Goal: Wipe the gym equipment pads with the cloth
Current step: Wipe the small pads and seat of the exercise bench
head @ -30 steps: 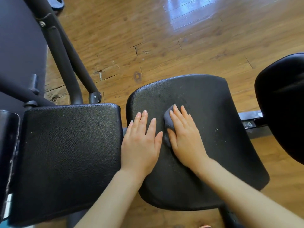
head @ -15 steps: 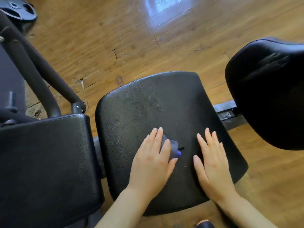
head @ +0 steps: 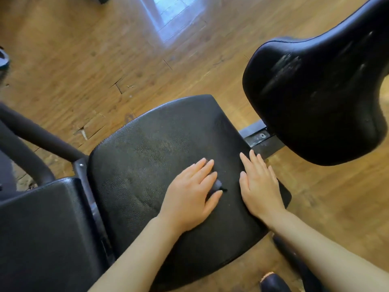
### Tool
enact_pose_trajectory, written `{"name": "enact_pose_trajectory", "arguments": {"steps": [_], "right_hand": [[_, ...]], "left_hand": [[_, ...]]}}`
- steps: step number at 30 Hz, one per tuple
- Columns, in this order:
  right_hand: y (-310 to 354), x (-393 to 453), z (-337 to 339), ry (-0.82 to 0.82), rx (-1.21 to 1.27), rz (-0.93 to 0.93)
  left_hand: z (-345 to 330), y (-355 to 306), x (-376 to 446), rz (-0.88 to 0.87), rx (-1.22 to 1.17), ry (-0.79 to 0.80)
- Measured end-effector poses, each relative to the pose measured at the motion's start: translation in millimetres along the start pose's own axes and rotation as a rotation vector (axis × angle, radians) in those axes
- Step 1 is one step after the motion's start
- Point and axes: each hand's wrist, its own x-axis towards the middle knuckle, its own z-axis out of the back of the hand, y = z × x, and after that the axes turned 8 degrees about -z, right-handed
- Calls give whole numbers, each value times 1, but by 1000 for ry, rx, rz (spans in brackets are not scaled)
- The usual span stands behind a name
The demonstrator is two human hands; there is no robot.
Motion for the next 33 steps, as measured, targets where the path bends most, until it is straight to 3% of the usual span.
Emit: {"name": "enact_pose_trajectory", "arguments": {"steps": [3,8,12,15,21,27,33], "right_hand": [[-2,-3,-2,-13,25,12],[-6,1,-7,-34,46,25],[-9,1,-8,-40,46,32],[-8,2,-8,-47,35,28],[-9,2,-10,-47,16,24],[-9,2,-10,-53,23,24],[-10,3,-12,-61,7,24]], "left_hand": [[-2,25,1,-65,89,-3],[-14,30,56,118,169,9],[1,20,3,-92,50,79],[12,41,-21,-145,89,123],[-17,28,56,-2,171,57],[11,46,-8,-249,101,145],[-11,32,49,4,208,44]]}}
